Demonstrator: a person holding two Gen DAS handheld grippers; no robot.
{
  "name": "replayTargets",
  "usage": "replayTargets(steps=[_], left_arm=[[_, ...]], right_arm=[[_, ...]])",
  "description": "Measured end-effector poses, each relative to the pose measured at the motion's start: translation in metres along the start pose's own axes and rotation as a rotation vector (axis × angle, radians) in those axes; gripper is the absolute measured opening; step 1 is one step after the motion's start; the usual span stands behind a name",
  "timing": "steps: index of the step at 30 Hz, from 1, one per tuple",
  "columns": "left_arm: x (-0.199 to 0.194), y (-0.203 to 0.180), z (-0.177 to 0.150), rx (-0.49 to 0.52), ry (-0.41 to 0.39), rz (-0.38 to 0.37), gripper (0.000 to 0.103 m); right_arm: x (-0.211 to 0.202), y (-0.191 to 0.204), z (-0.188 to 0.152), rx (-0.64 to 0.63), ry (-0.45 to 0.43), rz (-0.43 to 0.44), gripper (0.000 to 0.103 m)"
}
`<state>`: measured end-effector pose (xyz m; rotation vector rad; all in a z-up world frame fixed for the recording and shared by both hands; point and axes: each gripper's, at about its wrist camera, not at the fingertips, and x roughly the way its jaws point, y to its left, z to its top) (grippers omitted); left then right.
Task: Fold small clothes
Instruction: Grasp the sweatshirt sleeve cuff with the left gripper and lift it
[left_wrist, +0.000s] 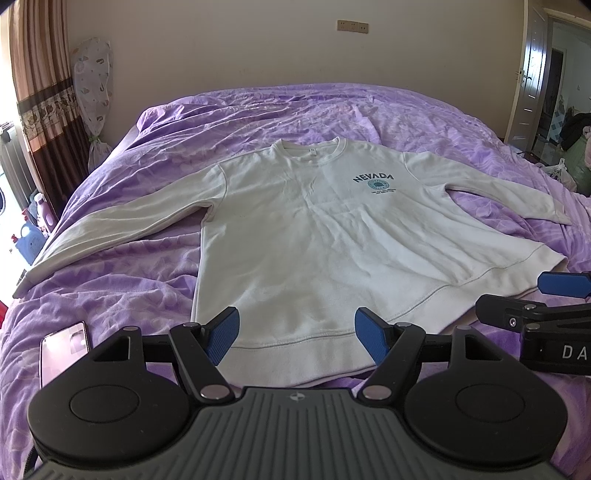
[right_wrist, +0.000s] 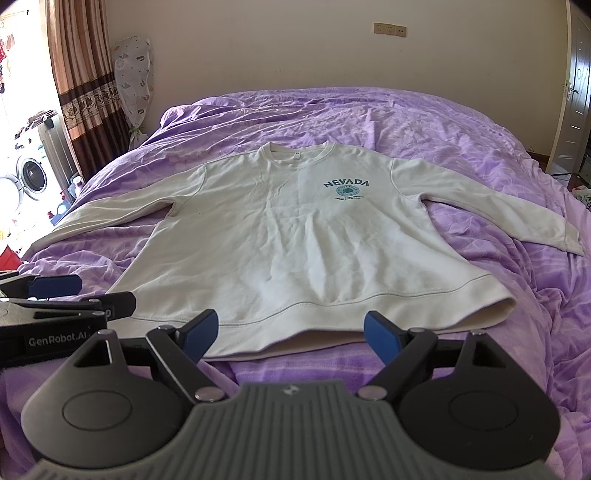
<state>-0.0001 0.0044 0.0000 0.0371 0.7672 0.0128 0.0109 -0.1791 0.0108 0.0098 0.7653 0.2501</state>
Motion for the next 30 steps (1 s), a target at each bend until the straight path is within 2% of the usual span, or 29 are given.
replayTargets(steps=[5, 9, 13, 16, 19, 21, 23, 27, 30], left_arm=[[0.006, 0.021, 0.004, -0.001, -0.006, 0.005, 0.084], [0.005, 0.038, 0.022, -0.001, -0.036, 0.020, 0.083], [0.000, 0.070, 0.044, -0.037, -0.063, 0.036, 0.078], [0.000, 0.113, 0.061, -0.097, -0.082, 0.051, 0.075], [0.004, 0.171, 0.075, -0.218, -0.083, 0.097, 0.074], [0.008, 0.221, 0.080, -0.353, -0.093, 0.135, 0.074], [0.012, 0.263, 0.079, -0.457, -0.097, 0.135, 0.074], [0.035, 0.347, 0.051, -0.704, -0.099, 0.102, 0.077], [0.053, 0.386, 0.017, -0.876, -0.089, 0.122, 0.079]], right_arm=[[0.000, -0.002, 0.005, -0.017, -0.016, 0.009, 0.082], [0.006, 0.002, 0.012, -0.041, -0.116, -0.045, 0.082], [0.003, 0.001, 0.046, -0.058, -0.230, -0.086, 0.082], [0.001, -0.005, 0.082, -0.073, -0.297, -0.049, 0.082], [0.010, -0.008, 0.113, -0.082, -0.342, 0.016, 0.082], [0.025, -0.008, 0.131, -0.071, -0.342, 0.054, 0.082], [0.046, -0.007, 0.147, -0.047, -0.324, 0.097, 0.082], [0.100, -0.002, 0.166, 0.000, -0.257, 0.179, 0.082], [0.143, 0.008, 0.168, -0.055, -0.201, 0.204, 0.082]])
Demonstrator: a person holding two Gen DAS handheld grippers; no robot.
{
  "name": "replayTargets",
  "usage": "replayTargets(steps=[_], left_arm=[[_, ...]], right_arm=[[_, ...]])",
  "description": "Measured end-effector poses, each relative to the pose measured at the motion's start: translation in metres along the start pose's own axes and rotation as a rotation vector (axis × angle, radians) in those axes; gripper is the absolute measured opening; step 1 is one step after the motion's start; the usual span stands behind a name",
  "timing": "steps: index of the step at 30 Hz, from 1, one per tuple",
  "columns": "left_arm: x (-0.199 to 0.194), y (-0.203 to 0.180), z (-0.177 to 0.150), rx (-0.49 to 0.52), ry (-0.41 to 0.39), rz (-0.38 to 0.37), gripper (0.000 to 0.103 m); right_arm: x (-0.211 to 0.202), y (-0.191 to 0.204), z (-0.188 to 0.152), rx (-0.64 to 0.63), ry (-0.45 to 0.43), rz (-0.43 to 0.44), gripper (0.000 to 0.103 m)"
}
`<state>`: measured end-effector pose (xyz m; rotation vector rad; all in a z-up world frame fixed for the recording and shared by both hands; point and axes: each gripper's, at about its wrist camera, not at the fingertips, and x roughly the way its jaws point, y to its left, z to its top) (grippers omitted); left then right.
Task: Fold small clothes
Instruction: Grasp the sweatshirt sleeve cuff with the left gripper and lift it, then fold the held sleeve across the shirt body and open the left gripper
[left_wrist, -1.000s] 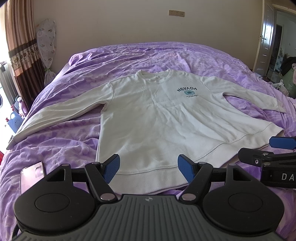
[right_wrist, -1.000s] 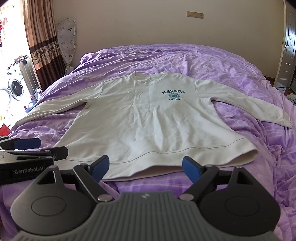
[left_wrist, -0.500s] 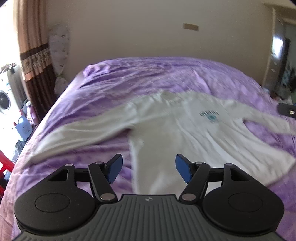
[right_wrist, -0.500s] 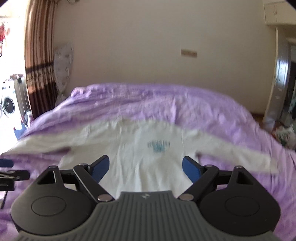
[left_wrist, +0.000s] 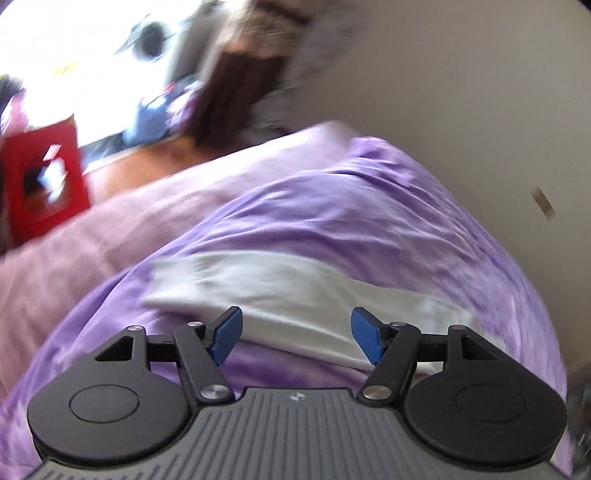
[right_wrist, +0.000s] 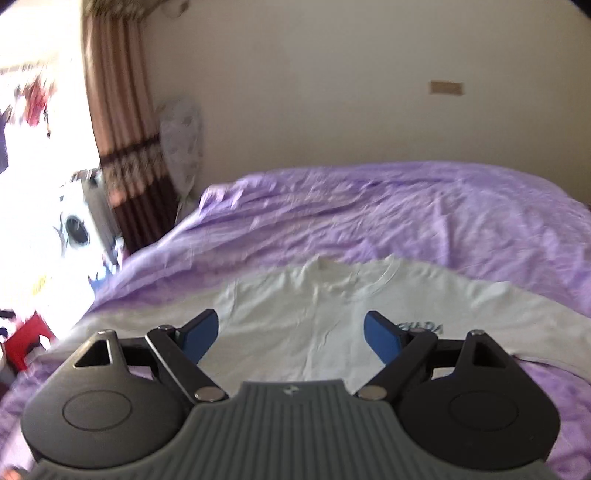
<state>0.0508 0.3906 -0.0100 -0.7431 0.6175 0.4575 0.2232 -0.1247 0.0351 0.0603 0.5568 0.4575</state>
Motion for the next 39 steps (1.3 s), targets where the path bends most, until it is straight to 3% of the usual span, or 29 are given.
replayTargets(steps=[5, 7, 11, 14, 15, 16, 19, 22, 25, 29, 33, 36, 39], left_arm=[[0.036, 0.067, 0.000, -0.248, 0.019, 0.012, 0.079], [0.048, 0.086, -0.001, -0.340, 0.014, 0.030, 0.079], [0.064, 0.112, -0.002, -0.476, 0.014, 0.009, 0.076], [0.067, 0.113, 0.003, -0.475, -0.005, 0.014, 0.053], [0.069, 0.110, 0.005, -0.466, -0.017, 0.015, 0.039], [0.068, 0.107, 0.007, -0.449, -0.028, 0.009, 0.024], [0.061, 0.084, 0.015, -0.354, -0.086, 0.036, 0.007], [0.047, 0.047, 0.022, -0.223, -0.160, 0.056, 0.007], [0.028, -0.010, 0.025, -0.037, -0.242, 0.066, 0.006], [0.002, -0.105, 0.015, 0.222, -0.318, -0.006, 0.006], [-0.005, -0.203, -0.010, 0.415, -0.311, -0.095, 0.006], [0.007, -0.269, -0.042, 0.546, -0.286, -0.144, 0.006], [0.032, -0.318, -0.085, 0.633, -0.220, -0.205, 0.006]], right_arm=[[0.054, 0.007, -0.021, 0.011, 0.061, -0.034, 0.081], [0.071, 0.010, -0.027, 0.005, 0.091, -0.031, 0.066], [0.098, 0.017, -0.030, 0.000, 0.139, -0.004, 0.051], [0.112, 0.023, -0.030, -0.028, 0.166, 0.013, 0.039], [0.116, 0.025, -0.031, -0.042, 0.177, 0.015, 0.032], [0.120, 0.026, -0.032, -0.053, 0.189, 0.017, 0.023], [0.134, 0.021, -0.034, -0.032, 0.241, 0.016, 0.020], [0.142, 0.009, -0.035, 0.018, 0.278, 0.013, 0.007], [0.140, 0.000, -0.035, 0.007, 0.294, -0.006, 0.006], [0.127, -0.011, -0.032, -0.002, 0.286, 0.000, 0.007], [0.114, -0.025, -0.029, 0.025, 0.264, 0.029, 0.010], [0.106, -0.034, -0.027, 0.053, 0.249, 0.024, 0.023], [0.102, -0.042, -0.028, 0.066, 0.253, 0.008, 0.022]])
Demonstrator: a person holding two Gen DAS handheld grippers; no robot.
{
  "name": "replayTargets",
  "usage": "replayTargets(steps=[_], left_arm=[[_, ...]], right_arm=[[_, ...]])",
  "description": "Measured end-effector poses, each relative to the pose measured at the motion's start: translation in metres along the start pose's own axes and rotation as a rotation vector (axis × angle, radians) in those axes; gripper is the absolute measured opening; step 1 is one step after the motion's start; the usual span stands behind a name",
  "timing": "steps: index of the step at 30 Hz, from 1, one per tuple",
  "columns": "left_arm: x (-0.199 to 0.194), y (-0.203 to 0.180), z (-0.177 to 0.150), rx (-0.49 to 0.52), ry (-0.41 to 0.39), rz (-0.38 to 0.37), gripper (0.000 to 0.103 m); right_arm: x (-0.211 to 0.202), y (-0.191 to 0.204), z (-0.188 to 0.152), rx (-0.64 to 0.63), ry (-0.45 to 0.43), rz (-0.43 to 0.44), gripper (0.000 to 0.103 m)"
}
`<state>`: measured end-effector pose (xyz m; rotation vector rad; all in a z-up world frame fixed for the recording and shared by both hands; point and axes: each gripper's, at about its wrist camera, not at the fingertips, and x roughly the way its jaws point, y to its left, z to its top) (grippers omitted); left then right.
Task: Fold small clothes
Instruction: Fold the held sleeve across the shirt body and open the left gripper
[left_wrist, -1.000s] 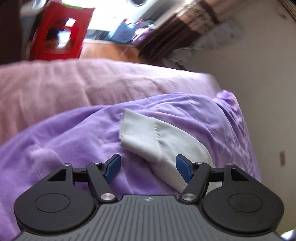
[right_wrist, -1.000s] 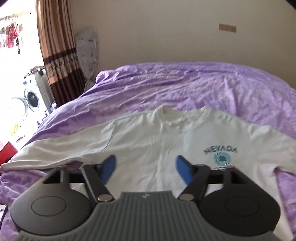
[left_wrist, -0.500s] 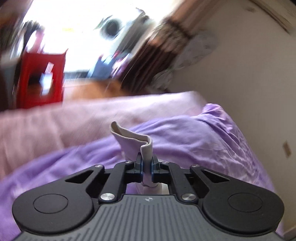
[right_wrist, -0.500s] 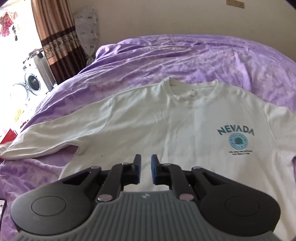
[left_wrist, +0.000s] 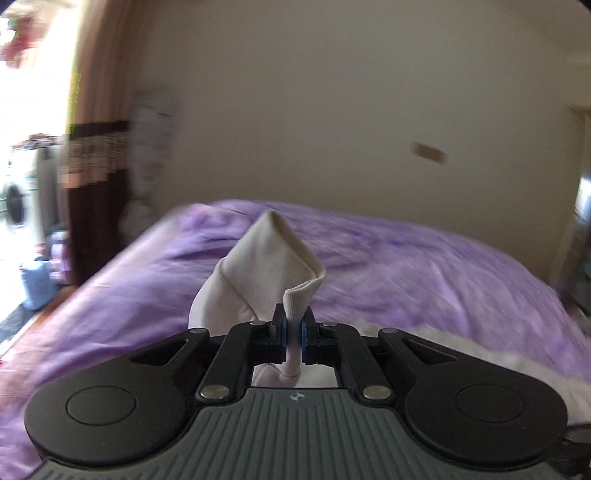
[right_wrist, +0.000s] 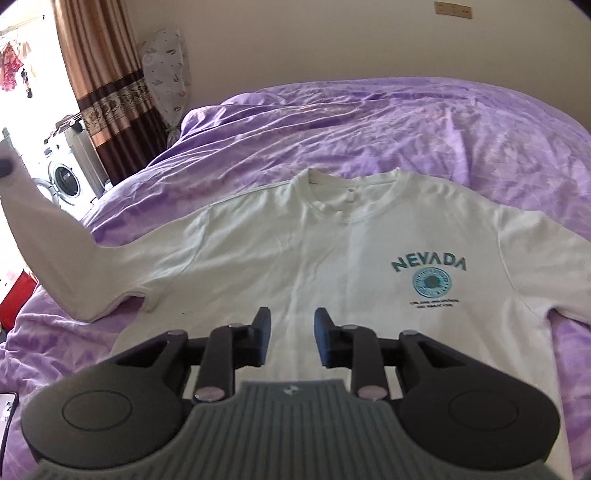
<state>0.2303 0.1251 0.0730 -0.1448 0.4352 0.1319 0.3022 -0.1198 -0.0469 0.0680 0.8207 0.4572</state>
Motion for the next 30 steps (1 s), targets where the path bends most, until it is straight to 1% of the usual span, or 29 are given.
replayTargets(steps=[1, 2, 4, 6, 9, 11, 12, 13, 14, 15, 16, 17, 18, 19, 20, 21, 23, 25, 26, 27, 28, 30], left_arm=[[0.013, -0.017, -0.008, 0.028, 0.020, -0.020, 0.006], [0.026, -0.032, -0.017, 0.056, 0.046, -0.034, 0.006], [0.056, -0.058, -0.041, 0.098, 0.125, -0.072, 0.006], [0.085, -0.070, -0.069, 0.108, 0.221, -0.105, 0.006], [0.115, -0.073, -0.106, 0.085, 0.383, -0.156, 0.006], [0.124, -0.066, -0.126, 0.050, 0.487, -0.218, 0.012], [0.129, -0.061, -0.131, 0.014, 0.533, -0.254, 0.021], [0.122, -0.049, -0.137, -0.009, 0.558, -0.282, 0.030], [0.122, -0.045, -0.138, -0.027, 0.579, -0.313, 0.033], [0.119, -0.040, -0.136, -0.040, 0.591, -0.344, 0.038], [0.110, -0.036, -0.132, -0.045, 0.596, -0.369, 0.043], [0.104, -0.031, -0.127, -0.045, 0.599, -0.401, 0.046], [0.096, -0.025, -0.122, -0.041, 0.590, -0.424, 0.048], [0.090, -0.023, -0.115, -0.037, 0.579, -0.429, 0.050], [0.084, -0.019, -0.107, -0.030, 0.568, -0.428, 0.051], [0.078, -0.012, -0.100, -0.017, 0.551, -0.416, 0.051], [0.069, 0.003, -0.087, 0.029, 0.513, -0.354, 0.051], [0.068, 0.013, -0.084, 0.084, 0.502, -0.280, 0.051], [0.067, 0.021, -0.083, 0.096, 0.501, -0.254, 0.051], [0.067, 0.031, -0.084, 0.093, 0.511, -0.226, 0.051], [0.067, 0.039, -0.086, 0.085, 0.518, -0.215, 0.049], [0.066, 0.056, -0.092, 0.063, 0.527, -0.189, 0.046]], right_arm=[[0.000, -0.004, -0.001, 0.012, 0.004, 0.000, 0.018], [0.001, -0.008, -0.003, 0.026, 0.009, 0.005, 0.016], [0.004, -0.015, -0.007, 0.054, 0.020, 0.003, 0.015], [0.009, -0.021, -0.014, 0.072, 0.027, -0.001, 0.015], [0.022, -0.031, -0.024, 0.109, 0.058, -0.025, 0.015], [0.031, -0.039, -0.031, 0.147, 0.087, -0.024, 0.016], [0.035, -0.041, -0.033, 0.158, 0.100, -0.026, 0.017], [0.039, -0.043, -0.036, 0.168, 0.112, -0.023, 0.017], [0.042, -0.045, -0.038, 0.177, 0.121, -0.014, 0.017], [0.045, -0.047, -0.039, 0.188, 0.132, 0.001, 0.017], [0.047, -0.047, -0.039, 0.200, 0.140, 0.016, 0.020], [0.048, -0.047, -0.038, 0.212, 0.147, 0.032, 0.022], [0.049, -0.046, -0.037, 0.219, 0.151, 0.046, 0.028], [0.049, -0.045, -0.034, 0.224, 0.154, 0.064, 0.032], [0.049, -0.044, -0.032, 0.232, 0.158, 0.085, 0.033], [0.051, -0.043, -0.029, 0.247, 0.166, 0.105, 0.033], [0.054, -0.039, -0.022, 0.270, 0.183, 0.141, 0.033], [0.059, -0.030, -0.018, 0.269, 0.193, 0.162, 0.033], [0.063, -0.025, -0.017, 0.272, 0.202, 0.168, 0.032], [0.068, -0.023, -0.016, 0.284, 0.214, 0.179, 0.028], [0.073, -0.021, -0.017, 0.299, 0.228, 0.192, 0.026], [0.085, -0.018, -0.023, 0.331, 0.262, 0.194, 0.026]])
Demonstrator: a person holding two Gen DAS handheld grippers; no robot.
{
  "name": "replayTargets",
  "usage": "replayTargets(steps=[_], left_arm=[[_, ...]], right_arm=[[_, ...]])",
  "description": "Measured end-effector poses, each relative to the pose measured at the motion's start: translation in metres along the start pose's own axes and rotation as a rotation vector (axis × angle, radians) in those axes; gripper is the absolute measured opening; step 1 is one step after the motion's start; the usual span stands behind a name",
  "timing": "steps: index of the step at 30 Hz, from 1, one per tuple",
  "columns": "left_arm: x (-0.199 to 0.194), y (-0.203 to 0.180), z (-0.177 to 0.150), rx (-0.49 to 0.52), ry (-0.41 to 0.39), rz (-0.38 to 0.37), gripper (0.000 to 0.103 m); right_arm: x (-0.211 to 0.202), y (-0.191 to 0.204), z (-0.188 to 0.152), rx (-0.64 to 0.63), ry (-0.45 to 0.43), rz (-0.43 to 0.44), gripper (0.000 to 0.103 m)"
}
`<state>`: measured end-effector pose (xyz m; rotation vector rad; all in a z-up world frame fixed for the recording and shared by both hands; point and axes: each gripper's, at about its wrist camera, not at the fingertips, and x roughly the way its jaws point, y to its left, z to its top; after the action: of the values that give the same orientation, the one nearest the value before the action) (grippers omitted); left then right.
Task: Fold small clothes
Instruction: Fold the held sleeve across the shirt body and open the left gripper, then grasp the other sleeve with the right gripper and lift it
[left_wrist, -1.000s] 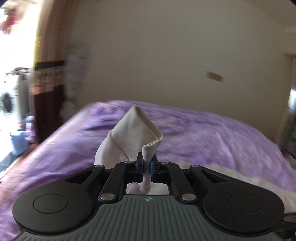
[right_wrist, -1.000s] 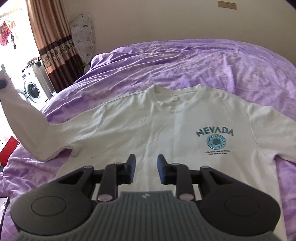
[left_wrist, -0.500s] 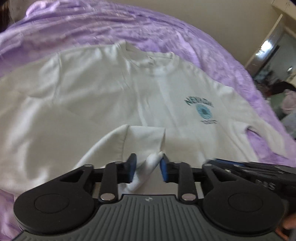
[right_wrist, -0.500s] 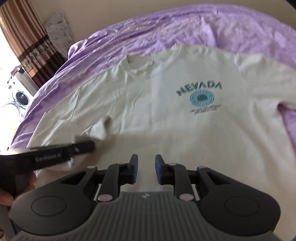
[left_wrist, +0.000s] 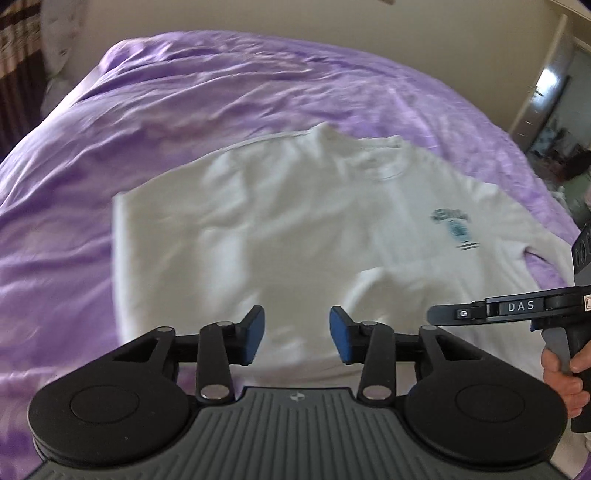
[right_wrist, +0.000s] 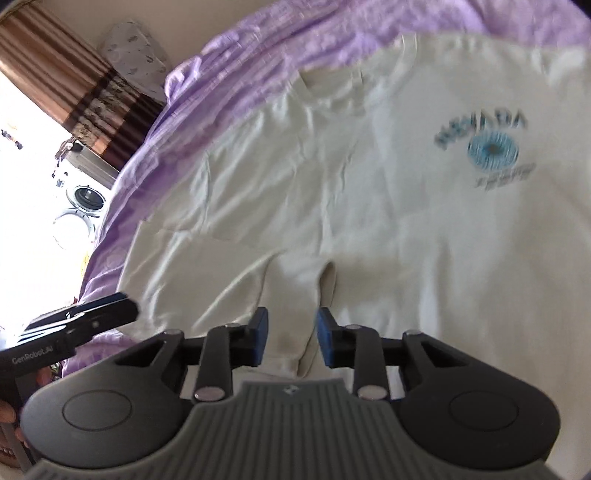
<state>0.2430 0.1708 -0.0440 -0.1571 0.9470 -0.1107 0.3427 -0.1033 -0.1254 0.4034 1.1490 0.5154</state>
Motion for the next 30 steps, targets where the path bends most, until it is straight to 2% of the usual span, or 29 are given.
replayTargets(steps=[5, 6, 7, 8, 10, 13, 15, 21, 23, 24, 25, 26, 27, 30], left_arm=[[0.002, 0.025, -0.011, -0.024, 0.018, 0.024, 0.046], [0.003, 0.028, -0.013, -0.028, 0.025, 0.028, 0.046], [0.004, 0.030, -0.014, -0.034, 0.025, 0.031, 0.046], [0.004, 0.032, -0.016, -0.036, 0.022, 0.030, 0.046], [0.004, 0.035, -0.018, -0.041, 0.017, 0.027, 0.046], [0.005, 0.037, -0.020, -0.038, 0.019, 0.028, 0.046], [0.009, 0.037, -0.021, -0.028, 0.043, 0.060, 0.046], [0.008, 0.035, -0.026, -0.022, 0.046, 0.086, 0.046], [-0.002, 0.035, -0.024, -0.019, 0.019, 0.081, 0.046], [-0.006, 0.036, -0.023, -0.018, 0.003, 0.078, 0.046], [-0.011, 0.036, -0.020, -0.021, -0.010, 0.076, 0.046], [-0.014, 0.038, -0.017, -0.026, -0.017, 0.079, 0.046], [-0.016, 0.039, -0.013, -0.033, -0.025, 0.085, 0.046], [-0.022, 0.048, -0.006, -0.062, -0.041, 0.103, 0.046]], right_arm=[[0.023, -0.004, -0.009, 0.057, 0.061, 0.001, 0.025], [0.025, -0.003, -0.010, 0.055, 0.065, 0.002, 0.020], [0.026, -0.002, -0.011, 0.051, 0.068, 0.004, 0.009], [0.026, -0.001, -0.012, 0.050, 0.073, 0.008, 0.004], [0.018, 0.002, -0.014, 0.049, 0.057, 0.012, 0.000], [-0.002, 0.009, -0.017, 0.006, 0.007, 0.029, 0.000], [-0.010, 0.010, -0.021, -0.014, 0.001, 0.025, 0.000], [0.016, -0.001, -0.044, -0.029, 0.159, -0.058, 0.000], [0.007, -0.002, -0.042, -0.017, 0.132, -0.037, 0.003], [0.001, -0.002, -0.039, -0.012, 0.109, -0.032, 0.011], [-0.004, -0.003, -0.035, -0.002, 0.087, -0.030, 0.030], [-0.009, -0.004, -0.030, 0.011, 0.068, -0.021, 0.039], [-0.011, -0.005, -0.024, 0.030, 0.054, -0.010, 0.041], [-0.002, -0.011, -0.008, 0.092, 0.068, 0.021, 0.041]])
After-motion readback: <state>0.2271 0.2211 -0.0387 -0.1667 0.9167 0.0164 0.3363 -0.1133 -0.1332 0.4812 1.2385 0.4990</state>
